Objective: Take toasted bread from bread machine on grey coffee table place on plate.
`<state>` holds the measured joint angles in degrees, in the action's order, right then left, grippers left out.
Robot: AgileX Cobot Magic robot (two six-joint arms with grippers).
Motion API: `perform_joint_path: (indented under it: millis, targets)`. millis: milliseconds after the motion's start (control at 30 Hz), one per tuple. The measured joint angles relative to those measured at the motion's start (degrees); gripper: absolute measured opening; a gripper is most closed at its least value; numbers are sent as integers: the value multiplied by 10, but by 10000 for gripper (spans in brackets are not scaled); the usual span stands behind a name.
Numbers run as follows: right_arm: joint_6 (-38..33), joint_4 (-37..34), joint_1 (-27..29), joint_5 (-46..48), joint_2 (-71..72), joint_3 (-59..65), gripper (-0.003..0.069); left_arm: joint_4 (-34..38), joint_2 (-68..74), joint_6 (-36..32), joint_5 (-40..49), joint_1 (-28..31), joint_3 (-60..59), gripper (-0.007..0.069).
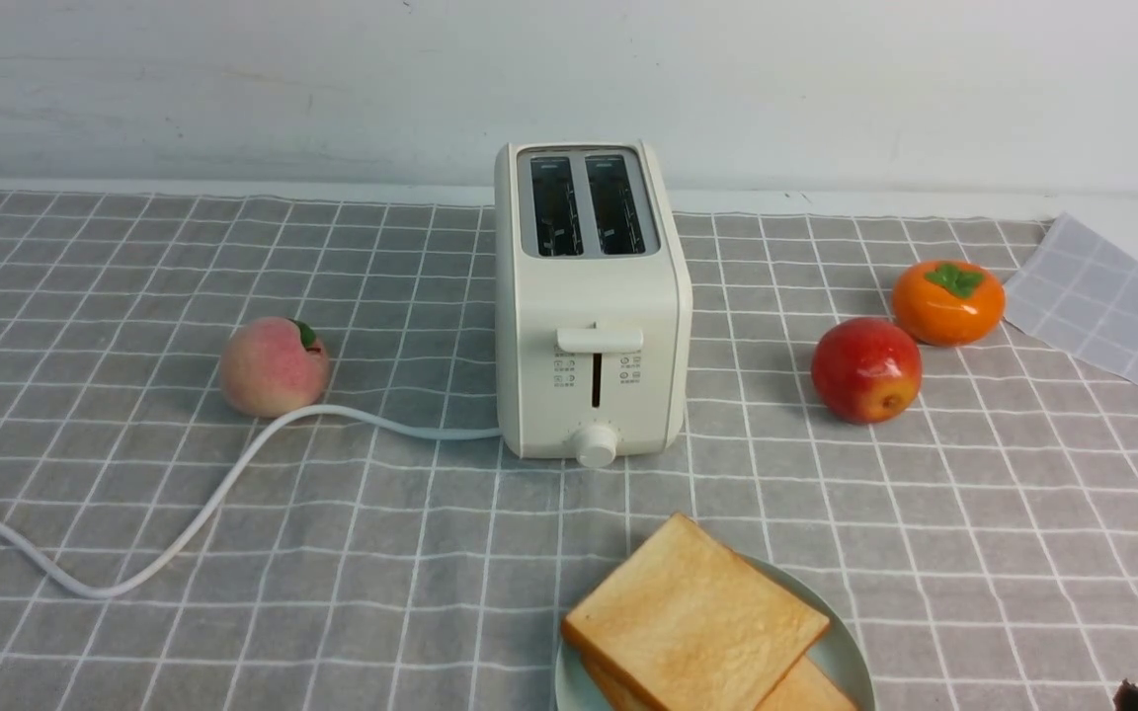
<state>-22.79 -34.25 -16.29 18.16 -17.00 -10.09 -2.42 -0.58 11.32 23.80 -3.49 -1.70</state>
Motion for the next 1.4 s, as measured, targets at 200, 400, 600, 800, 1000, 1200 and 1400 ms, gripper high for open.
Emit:
perform_joint_path:
  millis: [200, 400, 600, 800, 1000, 1200, 1400]
  targets:
    - [0, 0, 0, 6, 1, 0, 88, 0, 0, 0, 0, 0, 0, 17]
    - [0, 0, 33, 29, 33, 0, 92, 0, 0, 0, 0, 0, 0, 19]
    - [0, 0, 97, 42, 81, 0, 97, 0, 0, 0, 0, 0, 0, 19]
    - [0, 0, 108, 46, 98, 0, 104, 0, 0, 0, 0, 5, 0, 23]
    - [2, 0, 108, 54, 139, 0, 106, 0, 0, 0, 0, 33, 0, 29]
    - [4, 0, 123, 57, 168, 0, 110, -1, 0, 0, 0, 33, 0, 38]
    - [4, 0, 149, 59, 176, 0, 118, -1, 0, 0, 0, 33, 0, 39]
